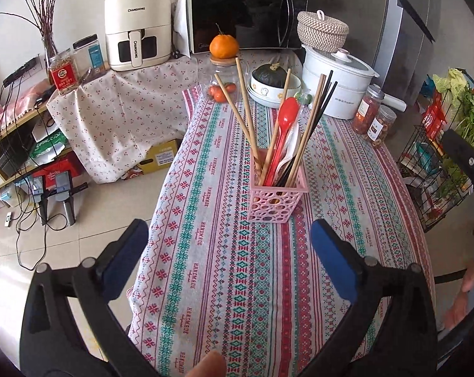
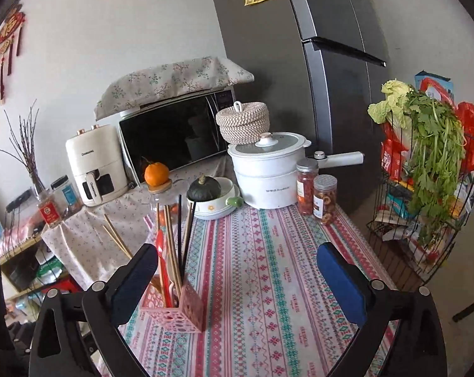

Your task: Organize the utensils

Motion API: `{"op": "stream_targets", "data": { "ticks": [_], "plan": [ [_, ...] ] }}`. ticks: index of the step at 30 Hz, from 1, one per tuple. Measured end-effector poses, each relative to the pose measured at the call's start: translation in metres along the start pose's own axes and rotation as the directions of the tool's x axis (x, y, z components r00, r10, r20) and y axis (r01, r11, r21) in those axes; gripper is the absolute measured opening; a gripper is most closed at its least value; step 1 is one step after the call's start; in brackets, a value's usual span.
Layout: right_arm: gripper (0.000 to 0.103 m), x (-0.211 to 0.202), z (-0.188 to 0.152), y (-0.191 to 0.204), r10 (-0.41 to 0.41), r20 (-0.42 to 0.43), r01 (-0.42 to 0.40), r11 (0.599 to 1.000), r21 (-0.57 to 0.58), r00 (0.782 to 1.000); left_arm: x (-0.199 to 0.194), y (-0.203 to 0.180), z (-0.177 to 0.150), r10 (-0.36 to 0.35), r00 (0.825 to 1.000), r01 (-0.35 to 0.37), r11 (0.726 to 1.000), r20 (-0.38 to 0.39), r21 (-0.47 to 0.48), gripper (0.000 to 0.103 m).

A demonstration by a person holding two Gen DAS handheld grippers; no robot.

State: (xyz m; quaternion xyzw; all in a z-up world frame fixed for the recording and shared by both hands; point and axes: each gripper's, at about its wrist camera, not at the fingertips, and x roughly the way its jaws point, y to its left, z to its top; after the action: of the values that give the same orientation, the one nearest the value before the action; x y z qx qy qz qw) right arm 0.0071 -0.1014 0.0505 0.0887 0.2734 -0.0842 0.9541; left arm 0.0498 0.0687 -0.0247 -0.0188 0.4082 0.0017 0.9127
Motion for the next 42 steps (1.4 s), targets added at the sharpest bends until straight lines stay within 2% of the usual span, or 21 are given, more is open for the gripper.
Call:
{"op": "stream_targets", "data": {
  "ticks": [5, 10, 20, 42],
  "plan": [
    [0.103, -0.038, -0.019, -0.008, -0.041, -0.089, 0.03, 0.991, -0.128, 0.995, -0.032, -0.01, -0.01, 0.013, 0.998, -0.013, 1.0, 0.069, 0.002, 0.102],
    [0.103, -0.056, -0.028, -0.02, -0.039, -0.135, 0.022, 0.993, -0.12, 0.99, -0.045, -0.023, -0.016, 0.005, 0.994, -0.008, 1.0, 0.105, 0.028, 0.102],
    [0.103, -0.056, -0.03, -0.022, -0.064, -0.148, 0.043, 0.989, -0.141, 0.987, -0.043, -0.04, -0.024, 0.015, 0.995, -0.021, 0.998, 0.097, 0.065, 0.102],
    [0.103, -0.055, -0.029, -0.028, -0.047, -0.155, 0.029, 0.993, -0.114, 0.987, -0.043, -0.053, -0.026, 0.017, 0.995, -0.026, 0.996, 0.098, 0.088, 0.102]
  ]
}}
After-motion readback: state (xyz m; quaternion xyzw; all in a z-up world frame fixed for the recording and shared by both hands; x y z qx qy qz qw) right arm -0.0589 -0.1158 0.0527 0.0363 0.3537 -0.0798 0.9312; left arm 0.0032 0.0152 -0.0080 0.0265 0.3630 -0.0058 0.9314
